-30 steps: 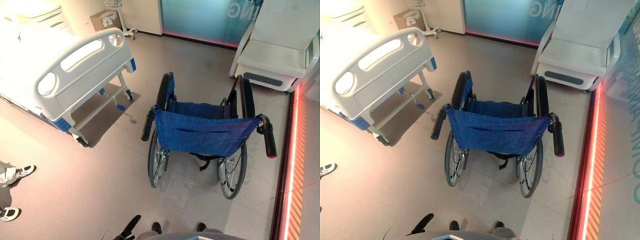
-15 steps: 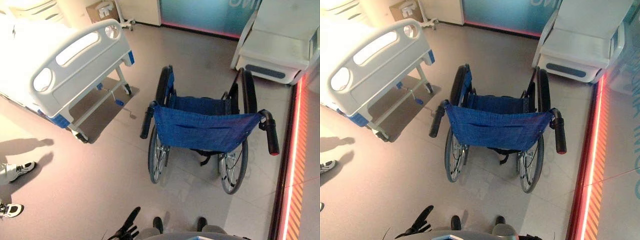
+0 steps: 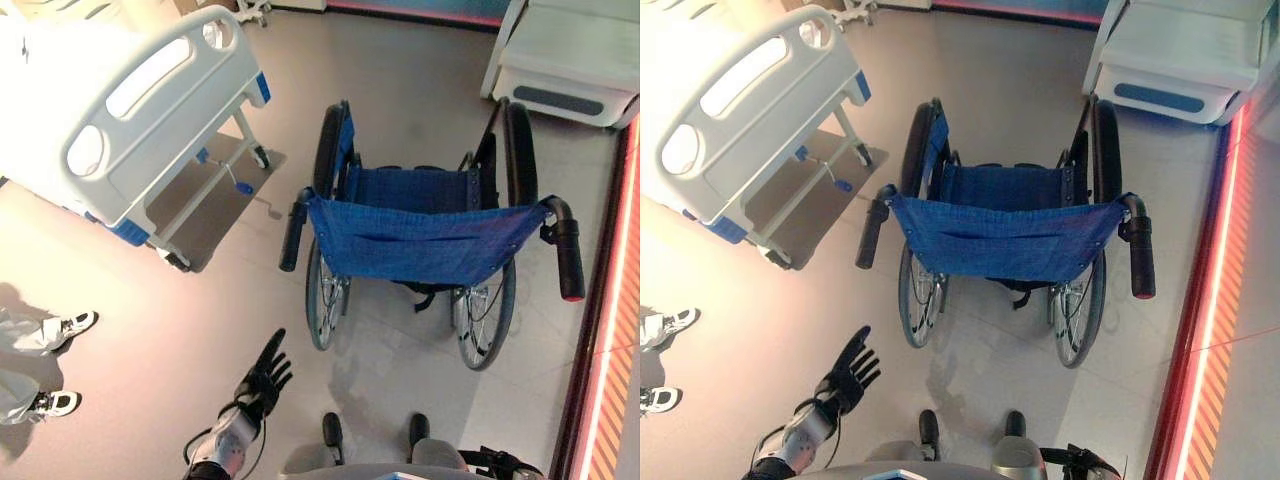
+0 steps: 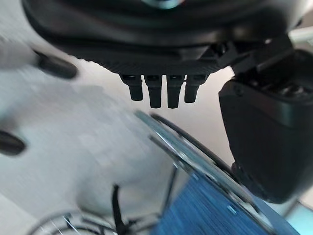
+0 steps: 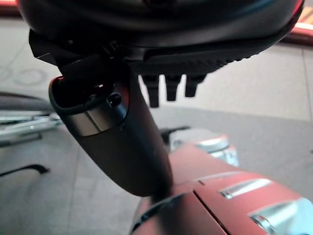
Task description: Push the wheelchair next to the bed
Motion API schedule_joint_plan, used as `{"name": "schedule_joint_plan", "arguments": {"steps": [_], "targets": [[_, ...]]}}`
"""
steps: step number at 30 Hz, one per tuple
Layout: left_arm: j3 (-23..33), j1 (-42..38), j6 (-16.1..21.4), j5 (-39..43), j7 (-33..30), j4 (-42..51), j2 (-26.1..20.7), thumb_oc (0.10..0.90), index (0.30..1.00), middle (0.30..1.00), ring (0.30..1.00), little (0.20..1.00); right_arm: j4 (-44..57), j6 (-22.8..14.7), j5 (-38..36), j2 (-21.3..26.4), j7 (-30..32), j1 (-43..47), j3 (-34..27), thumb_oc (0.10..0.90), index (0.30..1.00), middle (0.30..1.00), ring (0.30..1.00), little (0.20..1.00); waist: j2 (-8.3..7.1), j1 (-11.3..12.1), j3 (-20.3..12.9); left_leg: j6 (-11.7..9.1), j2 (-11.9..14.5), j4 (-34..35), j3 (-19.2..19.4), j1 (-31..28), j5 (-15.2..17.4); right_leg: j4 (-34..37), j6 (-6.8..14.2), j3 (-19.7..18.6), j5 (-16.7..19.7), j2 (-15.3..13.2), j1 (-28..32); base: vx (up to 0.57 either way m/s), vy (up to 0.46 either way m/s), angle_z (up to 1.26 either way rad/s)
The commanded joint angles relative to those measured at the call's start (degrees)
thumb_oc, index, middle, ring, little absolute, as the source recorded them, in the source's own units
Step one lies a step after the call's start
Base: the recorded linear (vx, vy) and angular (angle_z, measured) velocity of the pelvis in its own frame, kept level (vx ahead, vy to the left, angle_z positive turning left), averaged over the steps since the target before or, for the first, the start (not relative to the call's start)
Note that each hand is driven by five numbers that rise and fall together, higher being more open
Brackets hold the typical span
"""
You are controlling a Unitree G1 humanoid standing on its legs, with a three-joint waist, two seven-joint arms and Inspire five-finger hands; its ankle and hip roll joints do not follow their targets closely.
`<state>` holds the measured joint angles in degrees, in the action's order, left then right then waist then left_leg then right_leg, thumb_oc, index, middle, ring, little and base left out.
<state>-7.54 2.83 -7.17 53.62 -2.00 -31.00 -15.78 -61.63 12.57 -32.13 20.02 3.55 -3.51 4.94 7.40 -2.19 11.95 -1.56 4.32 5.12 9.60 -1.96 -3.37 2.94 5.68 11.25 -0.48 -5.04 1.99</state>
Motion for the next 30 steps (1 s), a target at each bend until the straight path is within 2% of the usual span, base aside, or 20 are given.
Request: {"name": "schedule_joint_plan", "arguments": {"steps": [1, 4, 5, 7, 9, 11, 12, 13, 15, 16, 20, 26, 30], "targets": [[2.13, -1.95, -2.72, 5.84, -1.98, 11.79, -5.7, 0.8, 0.9, 0.9, 0.9, 0.9, 4.33, -0.96, -7.69, 0.58, 5.57, 1.04, -2.02, 0.8, 0.9, 0.9, 0.9, 0.9, -1.35, -0.04, 0.34, -0.86, -1.23, -2.51, -1.39, 3.79, 0.23, -1.97, 0.67, -2.5, 3.3, -3.61, -4.14, 0.0, 0.0, 0.0], [3.14, -1.54, -4.97, 8.58, -4.08, 19.74, -8.19, 0.8, 0.9, 0.9, 0.9, 0.9, 10.3, -3.71, -9.64, 1.22, 7.3, -0.14, -2.69, 0.8, 0.9, 0.9, 0.9, 0.9, -1.45, -0.23, 1.07, -0.77, -1.12, -3.58, -1.31, 4.5, 0.32, -2.57, 0.67, -2.49, 3.3, -3.77, -4.53, 0.0, 0.0, 0.0], [4.23, -1.4, -6.14, 9.83, -4.87, 23.45, -9.82, 0.8, 0.9, 0.9, 0.9, 0.9, 15.01, -5.03, -10.11, 1.72, 7.84, -0.95, -2.74, 0.8, 0.9, 0.9, 0.9, 0.9, -1.73, -0.4, 1.46, -0.7, -1.05, -4.11, -1.33, 4.78, 0.35, -2.8, 0.7, -2.4, 3.37, -3.81, -4.66, 0.0, -0.033, 0.01], [4.97, -1.36, -6.84, 10.86, -5.39, 26.02, -10.86, 0.8, 0.9, 0.9, 0.9, 0.9, 19.2, -6.02, -10.67, 2.08, 7.93, -1.59, -2.61, 0.8, 0.9, 0.9, 0.9, 0.9, -2.03, -0.57, 1.83, -0.7, -0.97, -4.5, -1.39, 5.03, 0.37, -2.92, 0.72, -2.36, 3.44, -3.8, -4.75, 0.0, -0.041, 0.01], [6.79, -0.75, -7.84, 11.56, -4.89, 29.68, -12.66, 0.8, 0.9, 0.9, 0.9, 0.9, 28.51, -7.86, -10.29, 2.96, 8.57, -2.98, -2.23, 0.8, 0.9, 0.9, 0.9, 0.9, -2.72, -0.84, 2.21, -0.69, -0.81, -5.11, -1.3, 5.31, 0.43, -2.96, 0.77, -2.07, 3.51, -3.77, -4.67, -0.01, -0.071, 0.0], [8.04, 0.07, -7.97, 12.2, -4.48, 31.86, -14.25, 0.8, 0.9, 0.9, 0.9, 0.9, 36.09, -9.04, -8.64, 3.89, 7.26, -4.33, -2.81, 0.8, 0.9, 0.9, 0.9, 0.9, -3.32, -1.1, 2.29, -0.78, -0.5, -5.38, -1.03, 5.5, 0.29, -2.95, 0.86, -1.84, 3.56, -3.69, -4.69, 0.0, -0.066, 0.0], [8.04, 0.11, -7.98, 12.21, -4.5, 31.9, -14.26, 0.8, 0.9, 0.9, 0.9, 0.9, 36.19, -9.0, -8.62, 3.87, 7.3, -4.41, -2.81, 0.8, 0.9, 0.9, 0.9, 0.9, -3.33, -1.1, 2.26, -0.78, -0.5, -5.38, -1.04, 5.5, 0.3, -2.96, 0.86, -1.83, 3.55, -3.69, -4.68, -0.01, -0.054, 0.01], [9.04, 0.57, -7.62, 12.51, -3.53, 32.69, -15.2, 0.8, 0.9, 0.9, 0.9, 0.9, 41.26, -9.54, -6.86, 4.7, 6.7, -5.3, -3.93, 0.8, 0.9, 0.9, 0.9, 0.9, -3.79, -1.34, 2.24, -0.79, -0.37, -5.46, -0.79, 5.63, 0.25, -2.99, 0.94, -1.74, 3.49, -3.59, -4.79, -0.01, -0.042, 0.01], [9.82, 0.93, -6.89, 12.81, -2.79, 33.07, -15.67, 0.8, 0.9, 0.9, 0.9, 0.9, 44.77, -10.88, -5.82, 5.5, 5.18, -5.97, -5.07, 0.8, 0.9, 0.9, 0.9, 0.9, -4.13, -1.6, 2.15, -0.84, -0.25, -5.45, -0.52, 5.71, 0.15, -2.97, 1.03, -1.75, 3.48, -3.46, -4.89, 0.0, -0.024, 0.0], [10.65, 1.49, -6.49, 13.05, -2.83, 34.21, -16.27, 0.8, 0.9, 0.9, 0.9, 0.9, 49.38, -9.71, -5.15, 6.49, 4.53, -6.5, -6.33, 0.8, 0.9, 0.9, 0.9, 0.9, -4.48, -1.85, 2.08, -0.91, -0.14, -5.43, -0.24, 5.71, 0.11, -3.03, 1.09, -1.87, 3.36, -3.32, -5.01, 0.0, 0.0, 0.0], [11.7, 2.18, -5.51, 13.3, -2.66, 35.26, -16.92, 0.8, 0.9, 0.9, 0.9, 0.9, 55.08, -8.8, -4.73, 9.01, 1.92, -6.98, -8.09, 0.8, 0.9, 0.9, 0.9, 0.9, -4.75, -2.28, 2.12, -1.04, 0.11, -5.41, 0.41, 5.76, -0.07, -3.06, 1.03, -2.32, 3.28, -3.06, -5.26, 0.0, 0.0, 0.0], [13.89, 4.25, -4.42, 12.93, -4.15, 36.43, -17.22, 0.8, 0.9, 0.9, 0.9, 0.9, 63.85, -5.14, -8.5, 11.89, -4.13, -8.21, -9.99, 0.8, 0.9, 0.9, 0.9, 0.9, -5.19, -2.71, 1.88, -1.19, 0.28, -5.7, 1.45, 5.9, -0.15, -3.11, 0.81, -2.95, 3.05, -2.72, -5.52, 0.0, 0.0, 0.0], [14.94, 4.93, -2.97, 13.17, -4.69, 35.67, -17.15, 0.8, 0.9, 0.9, 0.9, 0.9, 66.51, -3.58, -11.01, 12.72, -3.33, -8.82, -10.13, 0.8, 0.9, 0.9, 0.9, 0.9, -5.49, -2.91, 1.68, -1.43, 0.46, -6.2, 1.98, 6.41, -0.29, -3.37, 0.61, -3.32, 2.83, -2.46, -5.9, -0.01, 0.001, -0.03]]}}
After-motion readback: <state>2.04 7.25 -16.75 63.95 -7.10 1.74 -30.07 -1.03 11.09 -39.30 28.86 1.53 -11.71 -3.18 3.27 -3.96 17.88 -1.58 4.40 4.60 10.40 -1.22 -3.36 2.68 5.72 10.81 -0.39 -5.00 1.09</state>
